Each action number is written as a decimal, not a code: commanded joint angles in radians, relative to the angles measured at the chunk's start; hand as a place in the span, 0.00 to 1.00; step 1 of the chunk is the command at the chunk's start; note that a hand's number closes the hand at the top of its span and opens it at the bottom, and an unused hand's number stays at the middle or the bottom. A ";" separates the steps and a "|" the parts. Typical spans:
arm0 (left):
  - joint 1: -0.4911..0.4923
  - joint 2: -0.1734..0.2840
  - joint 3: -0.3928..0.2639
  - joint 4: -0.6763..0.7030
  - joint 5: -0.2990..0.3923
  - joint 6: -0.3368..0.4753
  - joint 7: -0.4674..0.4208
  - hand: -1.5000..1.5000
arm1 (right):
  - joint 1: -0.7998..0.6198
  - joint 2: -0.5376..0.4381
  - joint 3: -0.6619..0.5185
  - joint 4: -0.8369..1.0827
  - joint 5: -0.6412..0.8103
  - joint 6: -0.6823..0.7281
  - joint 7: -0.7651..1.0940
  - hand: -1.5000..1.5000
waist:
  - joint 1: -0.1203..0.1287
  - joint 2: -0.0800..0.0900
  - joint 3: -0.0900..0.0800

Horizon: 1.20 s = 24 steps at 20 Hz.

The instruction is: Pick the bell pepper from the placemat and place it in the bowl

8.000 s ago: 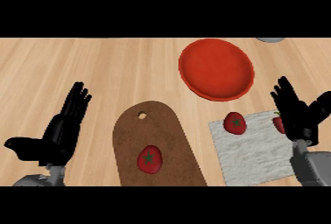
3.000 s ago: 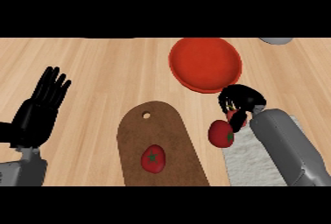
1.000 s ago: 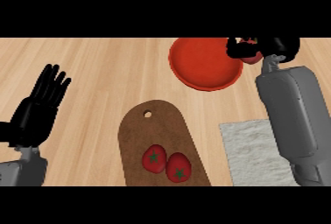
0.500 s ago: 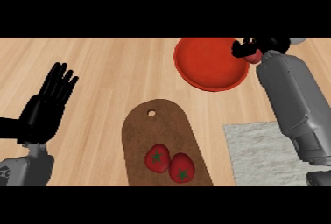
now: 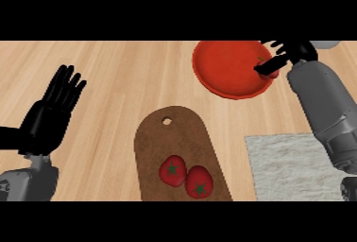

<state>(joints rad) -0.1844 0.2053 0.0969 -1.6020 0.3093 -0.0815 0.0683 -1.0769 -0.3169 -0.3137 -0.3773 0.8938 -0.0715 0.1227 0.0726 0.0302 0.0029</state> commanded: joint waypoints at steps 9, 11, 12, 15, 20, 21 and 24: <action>0.023 0.007 0.016 -0.021 0.005 -0.001 0.002 0.50 | -0.001 -0.039 -0.342 -0.017 -0.353 -0.123 -0.299 0.00 | -0.023 -0.010 0.001; 0.010 0.001 0.033 0.042 -0.001 0.003 -0.024 0.50 | 0.012 -0.057 -0.353 0.002 -0.365 -0.132 -0.324 0.00 | -0.038 -0.012 -0.001; -0.001 -0.007 0.003 0.008 0.004 -0.007 -0.002 0.50 | -0.003 -0.104 -0.374 0.030 -0.378 -0.115 -0.336 0.00 | -0.019 -0.004 0.000; 0.039 -0.010 0.015 -0.010 -0.009 0.020 0.010 0.50 | 0.068 -0.111 -0.392 0.029 -0.406 -0.133 -0.386 0.00 | -0.043 -0.018 -0.001; 0.083 -0.003 0.021 -0.076 0.004 0.018 0.041 0.50 | 0.102 -0.257 -0.411 0.058 -0.443 -0.008 -0.366 0.00 | -0.046 -0.024 -0.001; 0.046 0.025 0.052 -0.041 0.025 -0.002 0.038 0.50 | 0.144 -0.303 -0.433 0.071 -0.461 0.038 -0.410 0.00 | -0.046 -0.020 -0.001; 0.100 -0.009 0.034 -0.049 -0.011 0.006 -0.023 0.50 | 0.202 -0.339 -0.430 0.058 -0.486 0.113 -0.433 0.00 | -0.060 -0.026 -0.002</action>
<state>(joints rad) -0.1281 0.2024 0.1249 -1.6343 0.3060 -0.0696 0.0768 -0.9516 -0.5866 -0.7290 -0.3199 0.4427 -0.0489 -0.2646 0.0226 0.0089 0.0015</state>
